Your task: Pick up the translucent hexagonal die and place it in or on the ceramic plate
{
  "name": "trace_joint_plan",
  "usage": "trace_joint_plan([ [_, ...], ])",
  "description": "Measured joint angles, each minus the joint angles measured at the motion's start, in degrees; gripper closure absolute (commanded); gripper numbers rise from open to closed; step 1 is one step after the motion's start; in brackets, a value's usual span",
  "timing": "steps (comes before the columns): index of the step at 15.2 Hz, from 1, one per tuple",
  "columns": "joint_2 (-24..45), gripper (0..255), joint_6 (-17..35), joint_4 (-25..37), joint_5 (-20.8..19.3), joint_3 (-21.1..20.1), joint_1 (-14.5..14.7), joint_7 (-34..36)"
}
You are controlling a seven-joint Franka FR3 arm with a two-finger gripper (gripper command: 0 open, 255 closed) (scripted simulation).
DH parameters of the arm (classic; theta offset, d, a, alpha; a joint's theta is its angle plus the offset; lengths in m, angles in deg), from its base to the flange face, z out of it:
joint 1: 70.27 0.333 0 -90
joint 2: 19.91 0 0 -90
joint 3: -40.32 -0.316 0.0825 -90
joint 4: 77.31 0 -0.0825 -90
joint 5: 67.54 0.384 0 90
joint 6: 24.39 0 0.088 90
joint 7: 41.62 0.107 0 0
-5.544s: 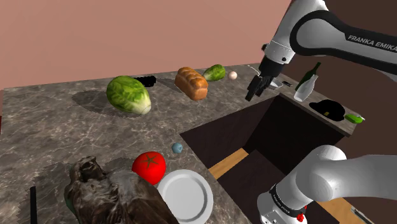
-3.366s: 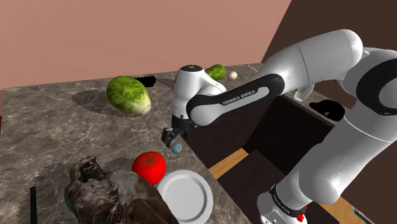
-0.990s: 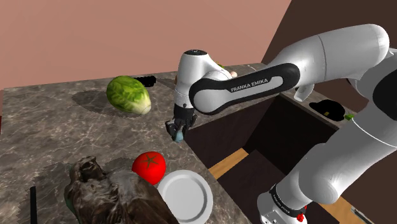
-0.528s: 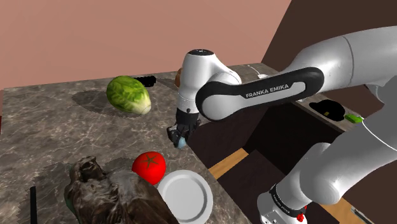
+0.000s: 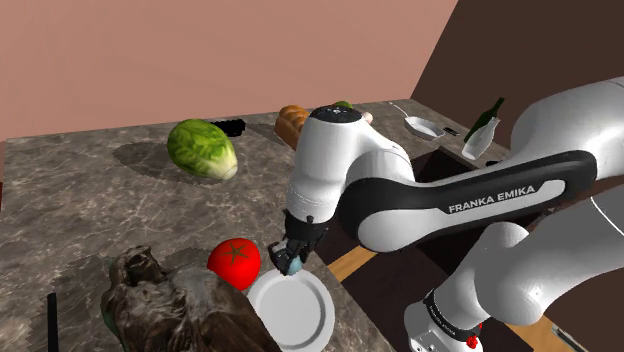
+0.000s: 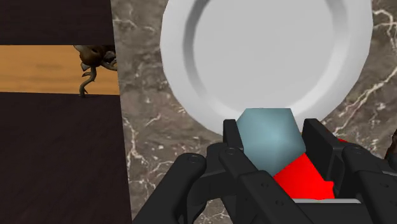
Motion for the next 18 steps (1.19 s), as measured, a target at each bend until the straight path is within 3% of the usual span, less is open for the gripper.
trace_joint_plan([
  [4, -2.34, 255, -0.01, -1.76, 2.28, -2.14, 2.39, 2.85],
  [18, 5.5, 255, 12.12, -6.59, -0.18, -5.34, 1.38, 5.39],
])
